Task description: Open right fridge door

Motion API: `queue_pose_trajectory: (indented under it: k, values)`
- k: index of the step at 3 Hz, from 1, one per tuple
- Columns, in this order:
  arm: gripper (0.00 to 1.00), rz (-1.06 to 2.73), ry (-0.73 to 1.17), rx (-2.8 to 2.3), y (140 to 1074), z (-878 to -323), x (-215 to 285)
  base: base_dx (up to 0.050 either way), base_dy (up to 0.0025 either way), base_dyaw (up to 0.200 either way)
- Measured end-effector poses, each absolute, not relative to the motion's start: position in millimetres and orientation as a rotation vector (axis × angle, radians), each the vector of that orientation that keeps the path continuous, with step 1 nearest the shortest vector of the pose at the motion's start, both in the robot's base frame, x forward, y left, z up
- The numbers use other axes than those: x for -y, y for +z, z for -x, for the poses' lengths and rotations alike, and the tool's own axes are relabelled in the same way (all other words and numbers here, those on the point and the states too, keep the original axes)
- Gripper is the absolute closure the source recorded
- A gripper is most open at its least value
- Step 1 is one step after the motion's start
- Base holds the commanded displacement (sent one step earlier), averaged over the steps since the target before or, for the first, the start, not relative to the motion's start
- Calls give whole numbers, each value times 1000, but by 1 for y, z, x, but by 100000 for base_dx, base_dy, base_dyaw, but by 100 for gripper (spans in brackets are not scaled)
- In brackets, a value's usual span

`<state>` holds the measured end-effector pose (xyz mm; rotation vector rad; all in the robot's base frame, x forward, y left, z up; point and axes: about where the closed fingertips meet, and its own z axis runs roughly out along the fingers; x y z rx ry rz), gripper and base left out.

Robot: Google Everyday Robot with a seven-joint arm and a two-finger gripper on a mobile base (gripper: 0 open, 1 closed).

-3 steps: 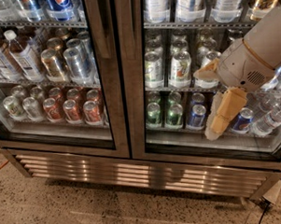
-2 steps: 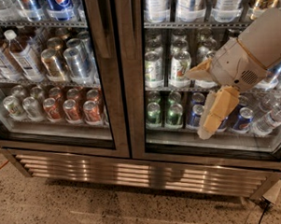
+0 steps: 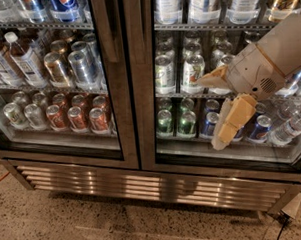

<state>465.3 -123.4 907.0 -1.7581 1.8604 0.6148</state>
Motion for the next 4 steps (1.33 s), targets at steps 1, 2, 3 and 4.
queue_pose_trajectory:
  k: [1,2,3,4]
  values:
    - [0,1746,651,-1834,910,-464,116,0,0,0]
    - [0,1746,650,-1834,911,-464,116,0,0,0]
    - [0,1686,544,-1920,913,-466,117,0,0,0]
    - [0,1553,443,-1933,919,-457,119,0,0,0]
